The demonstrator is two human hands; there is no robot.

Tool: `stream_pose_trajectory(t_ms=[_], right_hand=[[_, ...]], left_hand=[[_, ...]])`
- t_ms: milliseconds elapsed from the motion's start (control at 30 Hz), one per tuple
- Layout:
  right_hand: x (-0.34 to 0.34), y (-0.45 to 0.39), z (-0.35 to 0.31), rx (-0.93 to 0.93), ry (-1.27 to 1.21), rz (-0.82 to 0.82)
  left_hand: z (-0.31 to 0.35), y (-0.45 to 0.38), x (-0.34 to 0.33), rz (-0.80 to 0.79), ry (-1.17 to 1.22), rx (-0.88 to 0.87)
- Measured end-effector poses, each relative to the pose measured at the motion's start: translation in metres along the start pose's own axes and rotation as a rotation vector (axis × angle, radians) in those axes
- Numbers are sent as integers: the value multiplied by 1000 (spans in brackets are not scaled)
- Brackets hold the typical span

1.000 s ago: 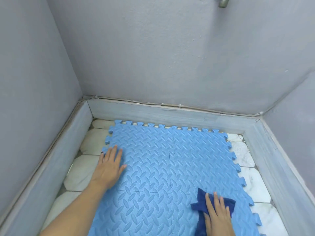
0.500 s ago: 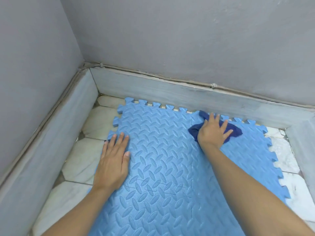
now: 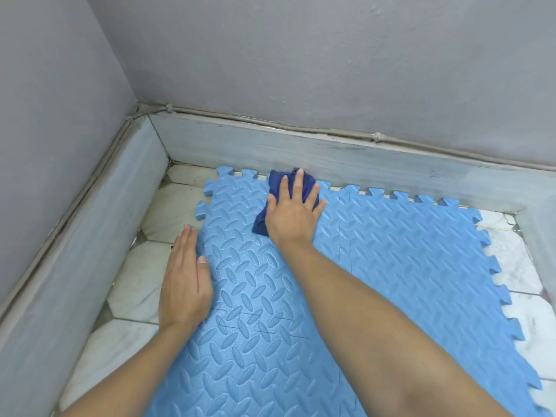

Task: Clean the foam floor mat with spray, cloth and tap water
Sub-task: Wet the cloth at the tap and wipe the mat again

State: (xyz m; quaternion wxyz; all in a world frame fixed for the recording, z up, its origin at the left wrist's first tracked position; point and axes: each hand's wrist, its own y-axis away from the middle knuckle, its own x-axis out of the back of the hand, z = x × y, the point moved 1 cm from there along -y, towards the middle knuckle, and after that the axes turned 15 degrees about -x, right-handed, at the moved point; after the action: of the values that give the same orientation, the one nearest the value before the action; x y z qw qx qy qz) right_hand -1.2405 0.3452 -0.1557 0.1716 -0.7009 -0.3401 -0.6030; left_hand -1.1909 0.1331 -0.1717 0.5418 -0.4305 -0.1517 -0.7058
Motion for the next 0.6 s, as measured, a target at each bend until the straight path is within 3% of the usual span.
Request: stream_pose_trajectory(t_ms=[133,200,500,600], right_hand=[[-6,62,-5,513,36,-120],[0,53,26,572,67,-112],[66,-33,269,-193,53,178],[73,-25,308,-398,-27,198]], left_hand=[[3,-1,1,11,18,12],[2,-1,2,-17,-12,-5],[3,-1,-1,-90,-101,-44],[1,-2,-2,-90,-121,-47]])
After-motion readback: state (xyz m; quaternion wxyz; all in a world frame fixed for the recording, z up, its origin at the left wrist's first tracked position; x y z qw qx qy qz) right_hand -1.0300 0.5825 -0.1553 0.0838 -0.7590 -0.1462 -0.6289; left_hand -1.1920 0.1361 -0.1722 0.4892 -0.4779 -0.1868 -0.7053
